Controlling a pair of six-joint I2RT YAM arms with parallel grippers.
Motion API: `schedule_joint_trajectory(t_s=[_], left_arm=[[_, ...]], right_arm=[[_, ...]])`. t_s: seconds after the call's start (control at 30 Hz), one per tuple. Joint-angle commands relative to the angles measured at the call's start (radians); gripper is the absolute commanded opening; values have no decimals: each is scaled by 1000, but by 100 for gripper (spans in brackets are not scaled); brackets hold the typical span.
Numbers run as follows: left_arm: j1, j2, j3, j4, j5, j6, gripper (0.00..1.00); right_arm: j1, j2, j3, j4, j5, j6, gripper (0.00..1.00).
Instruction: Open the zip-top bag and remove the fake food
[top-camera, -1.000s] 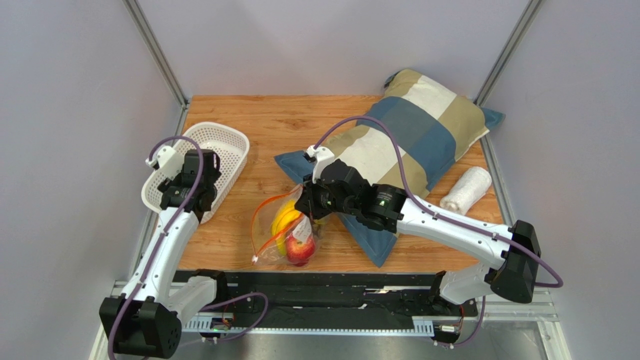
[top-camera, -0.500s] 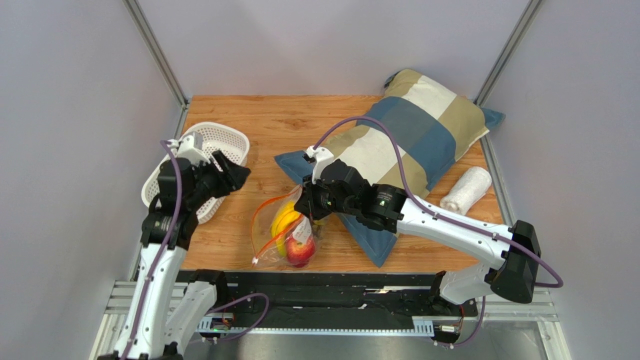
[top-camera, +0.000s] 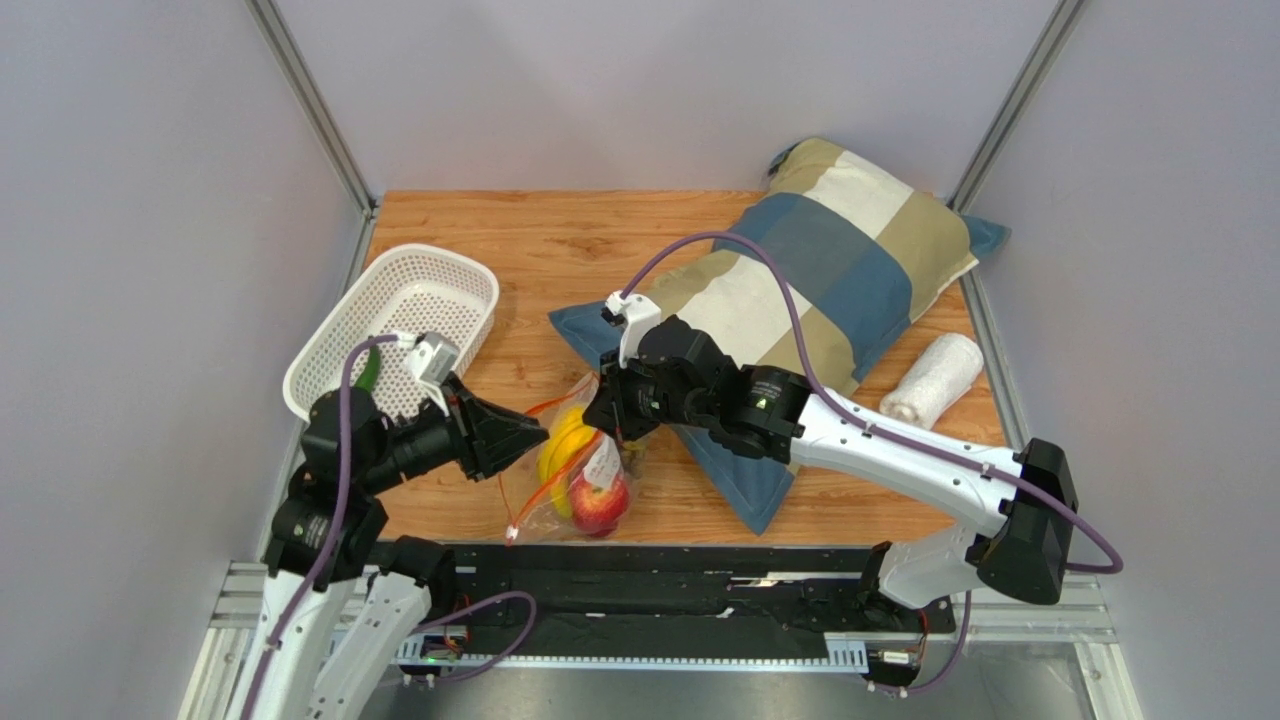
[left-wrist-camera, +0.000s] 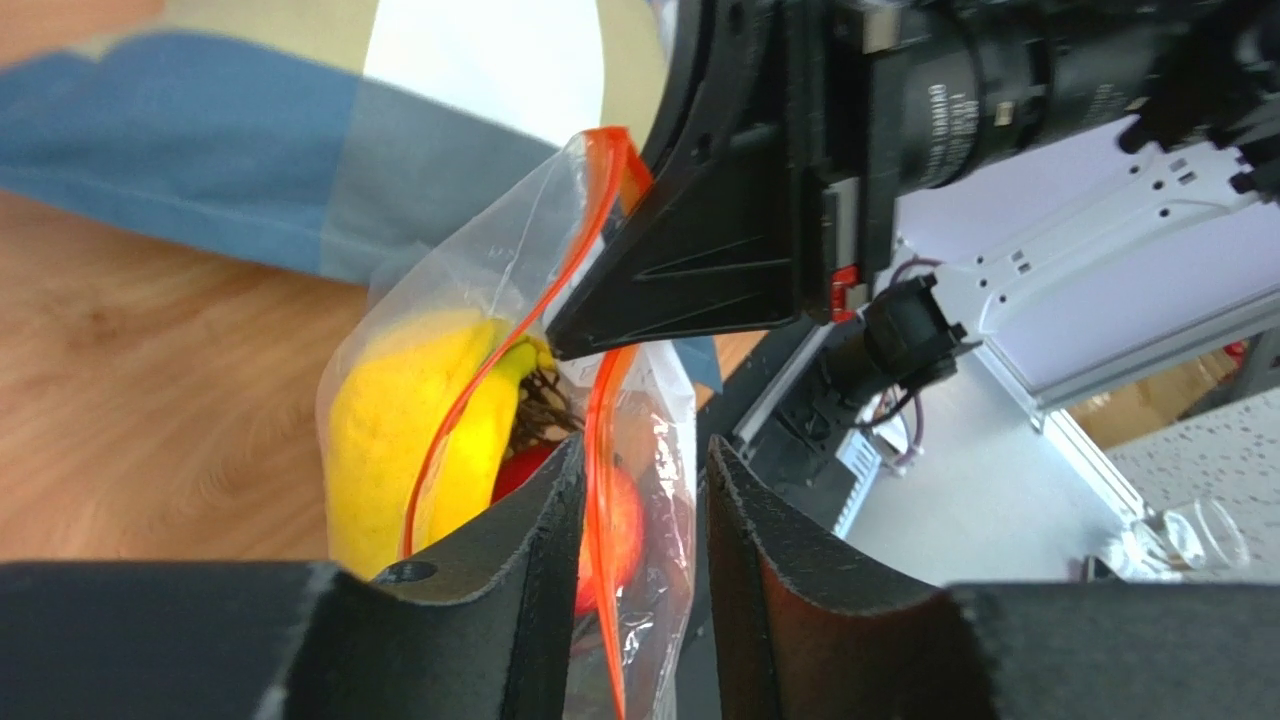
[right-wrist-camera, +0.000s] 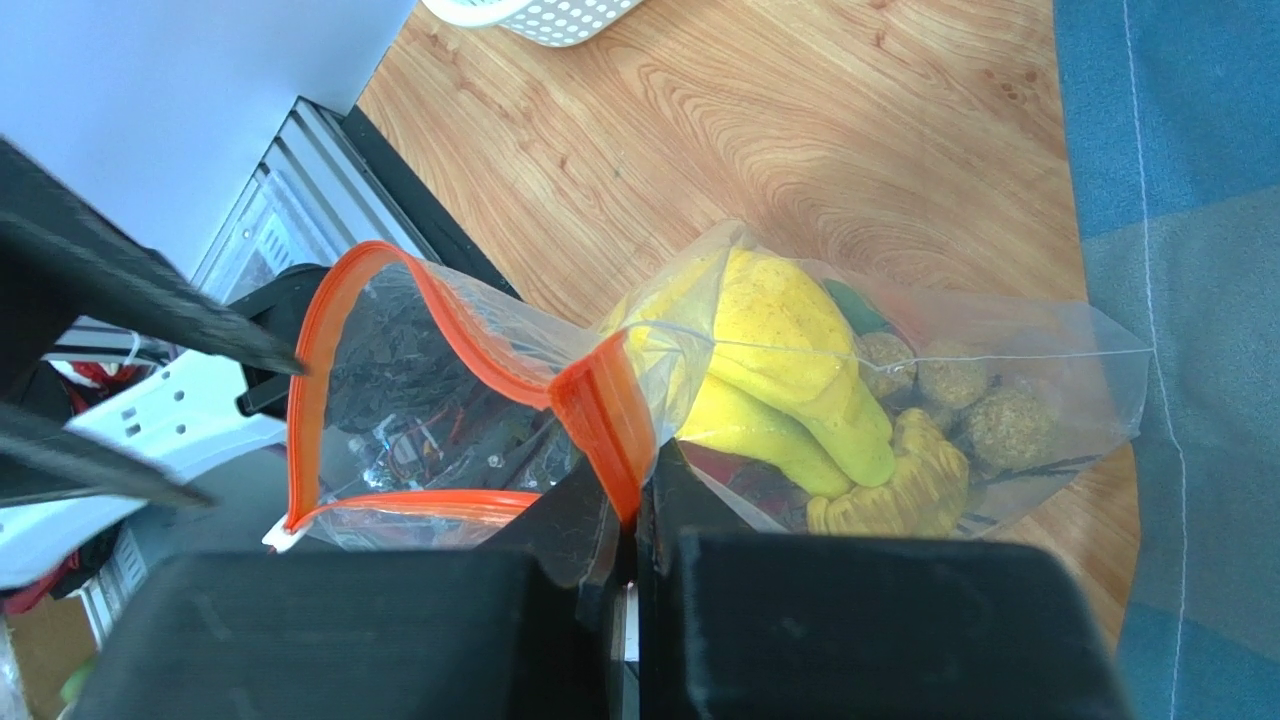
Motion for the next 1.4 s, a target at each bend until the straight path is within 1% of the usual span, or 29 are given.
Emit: schedule_joint_trajectory(t_s=[0.0, 0.03, 0.1, 0.13, 0.17, 0.23, 0.27, 0.33, 0.37, 0.43, 0.53, 0.57, 0.6, 0.67, 0.7, 0.73, 0.83, 0.9, 0.93, 0.97, 1.0, 1.07, 1.2, 1.23, 1.27, 1.37], left_arm=[[-120, 133, 49, -115, -115, 48, 36], [-195, 165, 55, -121, -130, 51, 35], [-263, 197, 64, -137, -243, 53, 35], [-297, 223, 83, -182, -313, 37, 34], [-324, 232, 87, -196, -414, 31, 32], [-328, 242, 81, -198, -470, 16, 30], [-329, 240, 80, -198, -539, 10, 30], [-331, 237, 84, -198, -604, 7, 29], [-334, 239, 84, -192, -660, 11, 29], [-343, 257, 69, -163, -694, 25, 33], [-357, 330, 69, -134, -633, 37, 36], [-362, 350, 69, -123, -586, 42, 36], [-384, 372, 66, -106, -575, 45, 37], [-403, 384, 58, -85, -525, 65, 39], [-411, 389, 54, -80, -520, 71, 41], [-423, 387, 51, -80, -521, 79, 45], [-431, 381, 26, -83, -572, 60, 53], [-431, 392, 15, -71, -621, 31, 53], [-431, 401, 15, -65, -619, 8, 50], [-431, 409, 18, -59, -569, 5, 47], [-431, 427, 31, -66, -549, -10, 45], [-431, 439, 51, -94, -503, -23, 45], [-431, 429, 63, -170, -451, -105, 45], [-431, 426, 60, -177, -439, -119, 43], [-431, 424, 55, -180, -396, -128, 43], [-431, 404, 32, -180, -357, -153, 45]], right_arm=[[-3, -15, 52, 36, -11, 0, 0], [-3, -16, 51, 36, -8, 0, 0], [-6, -19, 52, 30, -6, 0, 0], [-7, -22, 51, 31, -6, 0, 0], [-7, -27, 51, 31, -9, 0, 0], [-7, -33, 49, 29, -19, 3, 0], [-7, -36, 49, 29, -22, 3, 0], [-7, -39, 48, 29, -25, 3, 0], [-7, -39, 49, 31, -28, 3, 0], [-7, -42, 49, 37, -39, 5, 0], [-11, -36, 51, 48, -54, 5, 0], [-12, -33, 52, 48, -55, 8, 0], [-14, -32, 49, 51, -57, 8, 0], [-20, -28, 48, 56, -59, 14, 0], [-20, -28, 46, 57, -59, 14, 0], [-21, -27, 45, 57, -59, 16, 0], [-29, -28, 36, 68, -74, 20, 0], [-35, -28, 29, 85, -88, 28, 0], [-40, -27, 26, 86, -98, 29, 0], [-44, -25, 22, 91, -101, 32, 0], [-47, -24, 20, 95, -105, 34, 0], [-57, -22, 16, 94, -111, 36, 0], [-63, -30, 10, 91, -109, 29, 0], [-66, -28, 10, 92, -111, 28, 0], [-66, -28, 8, 91, -111, 28, 0], [-69, -21, 8, 92, -118, 26, 0]])
